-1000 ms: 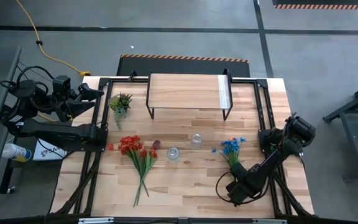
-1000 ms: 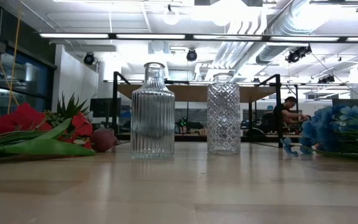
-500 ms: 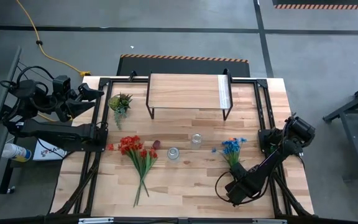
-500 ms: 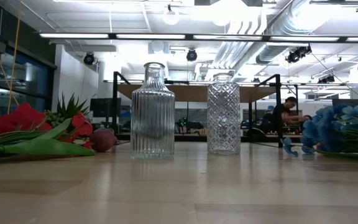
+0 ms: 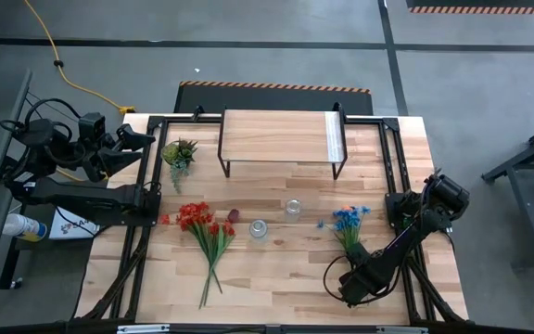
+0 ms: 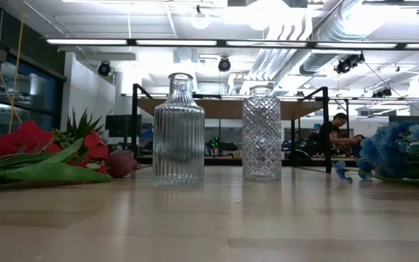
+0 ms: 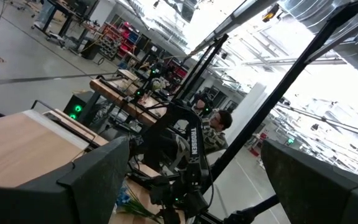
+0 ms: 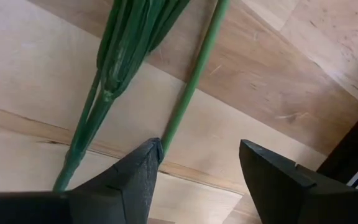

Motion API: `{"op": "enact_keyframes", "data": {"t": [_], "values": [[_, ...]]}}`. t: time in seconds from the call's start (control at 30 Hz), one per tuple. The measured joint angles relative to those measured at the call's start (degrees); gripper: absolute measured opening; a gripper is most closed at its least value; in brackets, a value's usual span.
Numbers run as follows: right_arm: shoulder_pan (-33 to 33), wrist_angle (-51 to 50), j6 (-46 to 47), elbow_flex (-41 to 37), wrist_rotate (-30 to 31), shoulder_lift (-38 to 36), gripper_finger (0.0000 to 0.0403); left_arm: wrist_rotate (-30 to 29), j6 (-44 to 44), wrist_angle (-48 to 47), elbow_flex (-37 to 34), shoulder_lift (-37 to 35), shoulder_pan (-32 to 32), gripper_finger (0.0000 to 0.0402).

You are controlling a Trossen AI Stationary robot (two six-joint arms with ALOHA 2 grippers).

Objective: Pick and place flowers into a vace then onto a shelf
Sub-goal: Put the orange flower into the top transparent vase

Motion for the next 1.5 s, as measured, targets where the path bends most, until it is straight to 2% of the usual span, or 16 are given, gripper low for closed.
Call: {"op": "enact_keyframes", "data": {"t": [0.4,0.63,1.17,1.5], "values": [[0.04,1.62,-2.02,-0.16,0.88,-0.90,0.0241,-0.02,-0.01,0.00,0.00,0.00,0.00,0.0399],[-0.35,1.84,-2.36,-0.22,5.17,-4.36,0.0256,-0.02,0.02,0.00,0.00,0.00,0.00,0.0399],[-0.99,1.39,-2.95,-0.20,8.08,-3.50,0.0255,-0.09,0.10,-0.04,0.00,0.00,0.00,0.0399],[-1.04,0.75,-2.69,0.16,6.18,-0.26,0.0254,-0.20,0.23,-0.11,0.00,0.00,0.00,0.0399]]}}
